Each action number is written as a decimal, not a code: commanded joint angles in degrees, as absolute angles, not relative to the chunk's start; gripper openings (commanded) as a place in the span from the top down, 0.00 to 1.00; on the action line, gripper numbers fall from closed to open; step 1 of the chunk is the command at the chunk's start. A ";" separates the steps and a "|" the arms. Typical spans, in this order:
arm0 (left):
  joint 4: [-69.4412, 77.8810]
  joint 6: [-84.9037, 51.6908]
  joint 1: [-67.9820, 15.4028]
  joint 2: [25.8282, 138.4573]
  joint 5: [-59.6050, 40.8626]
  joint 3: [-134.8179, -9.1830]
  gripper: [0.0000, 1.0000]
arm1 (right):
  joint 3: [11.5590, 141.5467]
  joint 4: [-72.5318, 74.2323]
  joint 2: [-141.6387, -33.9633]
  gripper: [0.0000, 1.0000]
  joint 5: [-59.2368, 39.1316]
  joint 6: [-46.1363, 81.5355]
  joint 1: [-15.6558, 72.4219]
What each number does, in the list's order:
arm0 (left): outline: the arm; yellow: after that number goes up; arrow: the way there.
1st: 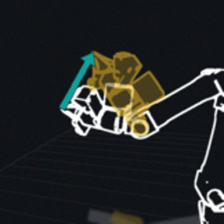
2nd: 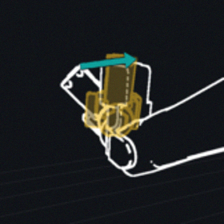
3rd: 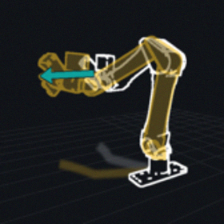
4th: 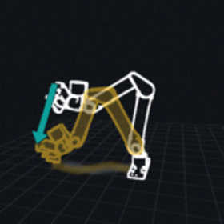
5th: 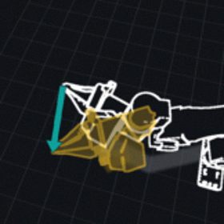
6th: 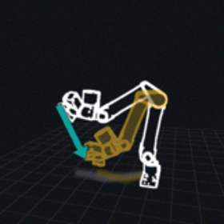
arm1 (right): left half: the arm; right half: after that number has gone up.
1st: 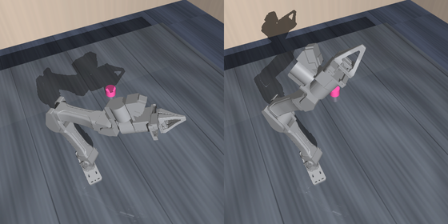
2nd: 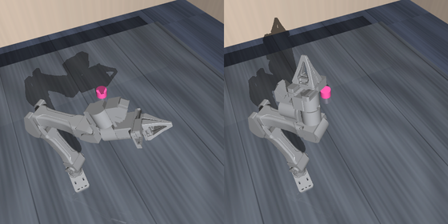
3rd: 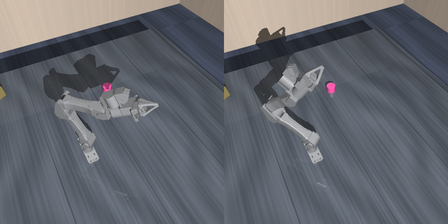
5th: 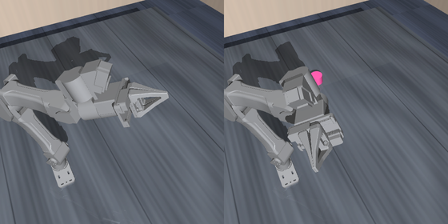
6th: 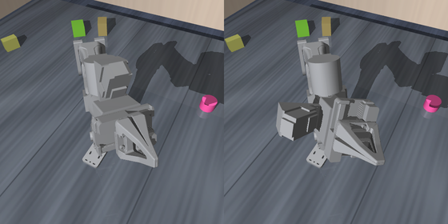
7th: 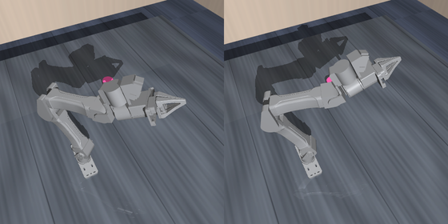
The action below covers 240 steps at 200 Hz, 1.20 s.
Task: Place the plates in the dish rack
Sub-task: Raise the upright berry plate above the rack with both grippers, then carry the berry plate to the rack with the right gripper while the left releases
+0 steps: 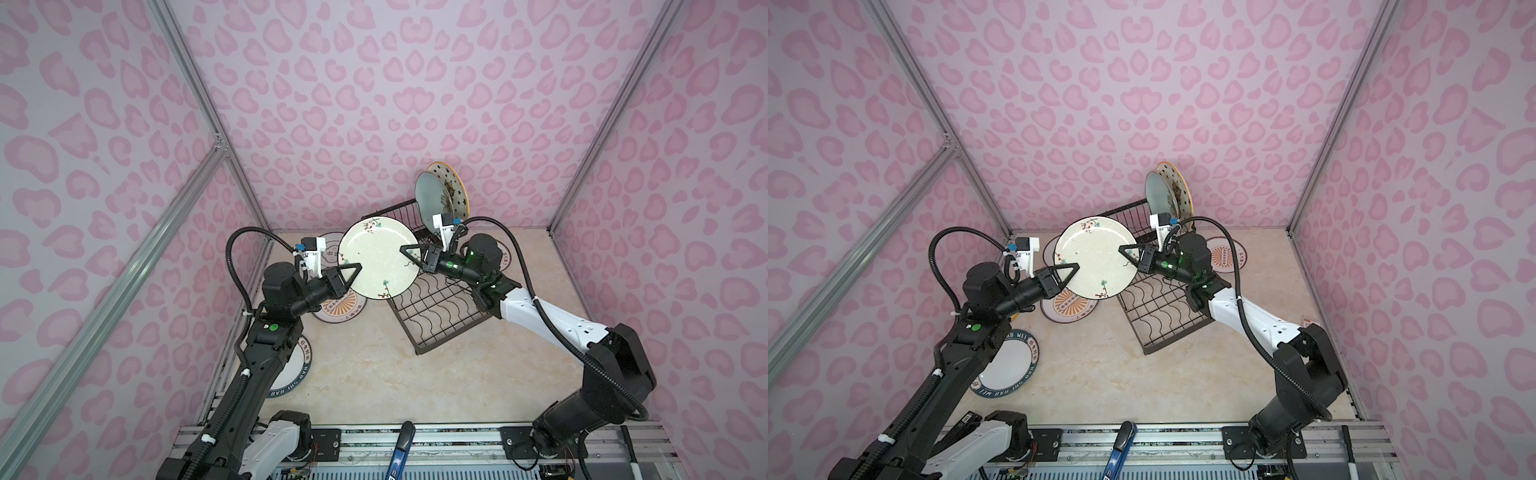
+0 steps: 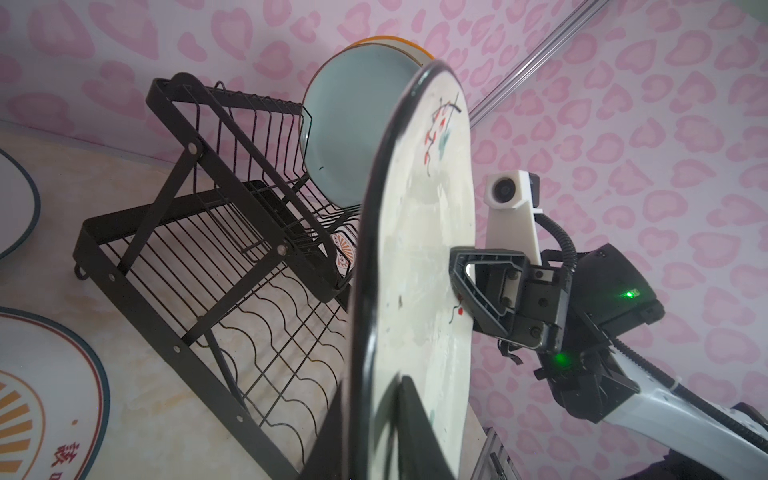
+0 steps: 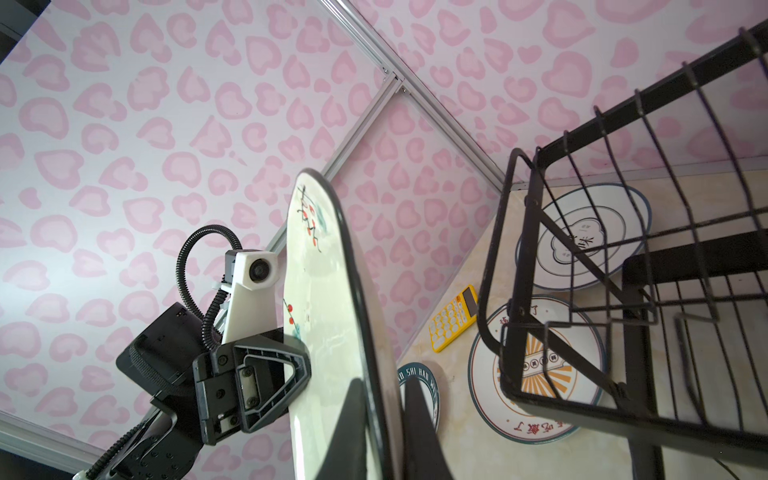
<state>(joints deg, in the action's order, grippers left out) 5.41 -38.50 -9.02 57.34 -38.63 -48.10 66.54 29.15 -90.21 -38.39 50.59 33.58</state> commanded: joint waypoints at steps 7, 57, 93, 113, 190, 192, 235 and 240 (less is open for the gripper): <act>10.48 -36.24 -9.26 57.55 -37.44 -47.69 0.97 | 67.37 33.88 -90.70 0.80 -41.92 51.79 35.37; 12.33 -36.58 -9.29 57.61 -36.66 -47.73 0.97 | 68.03 34.40 -91.73 0.74 -42.74 52.56 36.57; 8.97 -34.89 -9.23 57.31 -35.78 -48.61 0.97 | 68.62 33.82 -91.85 0.88 -44.00 52.13 36.68; 7.66 -34.30 -9.30 57.30 -35.38 -49.13 0.97 | 68.68 33.55 -91.63 1.00 -44.53 51.71 36.63; 4.26 -32.46 -9.30 56.37 -34.60 -49.54 0.70 | 67.77 32.10 -89.85 1.00 -42.54 50.35 35.17; 4.30 -32.44 -9.31 56.28 -34.69 -49.52 0.68 | 67.76 31.84 -89.79 1.00 -42.34 50.27 35.18; 2.94 -31.62 -9.23 54.87 -35.36 -48.72 0.42 | 69.86 26.11 -88.78 1.00 -39.06 45.18 34.11; 2.48 -31.51 -9.27 54.59 -35.21 -48.62 0.41 | 70.18 25.66 -88.73 1.00 -38.71 44.82 33.87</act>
